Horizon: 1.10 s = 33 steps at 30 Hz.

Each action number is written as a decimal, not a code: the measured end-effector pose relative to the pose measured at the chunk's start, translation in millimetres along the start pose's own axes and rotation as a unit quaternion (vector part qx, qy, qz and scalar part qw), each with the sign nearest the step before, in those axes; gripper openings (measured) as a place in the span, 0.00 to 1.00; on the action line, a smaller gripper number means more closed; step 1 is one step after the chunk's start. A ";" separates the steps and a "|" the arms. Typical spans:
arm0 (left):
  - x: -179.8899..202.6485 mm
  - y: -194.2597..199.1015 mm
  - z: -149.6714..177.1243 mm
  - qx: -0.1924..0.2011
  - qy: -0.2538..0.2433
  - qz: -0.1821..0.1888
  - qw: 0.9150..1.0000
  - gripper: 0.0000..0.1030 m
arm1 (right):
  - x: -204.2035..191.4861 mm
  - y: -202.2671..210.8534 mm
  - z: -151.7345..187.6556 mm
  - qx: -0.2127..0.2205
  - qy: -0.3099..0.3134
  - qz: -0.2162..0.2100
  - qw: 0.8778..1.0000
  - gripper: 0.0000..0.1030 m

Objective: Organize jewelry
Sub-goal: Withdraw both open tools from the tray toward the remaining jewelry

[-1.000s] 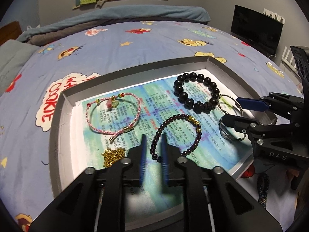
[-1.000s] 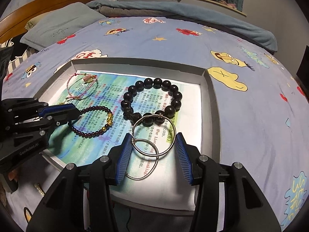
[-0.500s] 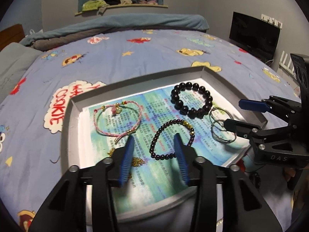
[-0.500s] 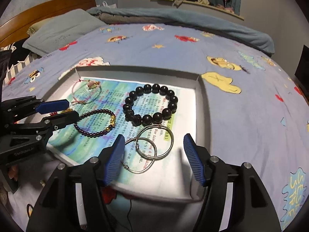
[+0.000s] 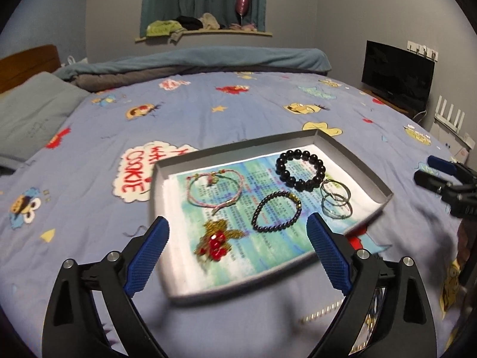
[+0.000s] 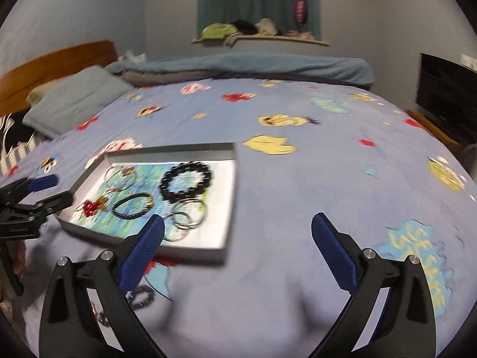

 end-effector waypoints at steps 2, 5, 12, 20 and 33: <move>-3.7 13.8 5.3 0.006 -0.001 -0.008 1.000 0.91 | 11.4 11.3 6.4 0.005 -0.016 0.012 1.000 0.95; -10.2 29.7 15.4 0.008 0.009 -0.006 1.000 0.92 | 20.3 23.0 17.3 0.005 -0.027 0.024 0.999 0.95; -20.1 63.0 53.7 -0.001 0.016 -0.028 0.999 0.92 | 23.4 42.5 38.9 -0.003 -0.031 0.041 0.999 0.95; -17.5 88.6 87.0 -0.013 0.029 -0.017 0.999 0.92 | 5.5 58.7 58.0 -0.013 -0.013 0.036 0.999 0.95; 23.4 93.8 131.9 -0.033 -0.001 -0.006 0.999 0.92 | -35.5 63.8 87.5 -0.031 0.013 0.012 0.999 0.95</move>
Point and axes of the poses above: each gripper's, at about its wrist camera, not at the fingertips, and y roughly against the way its jaws point, x to its right, z to its underside, the point moved 6 cm from there along -y, roughly the way its jaws point, and after that the axes turned 4 degrees about y, right-handed, at the moved point
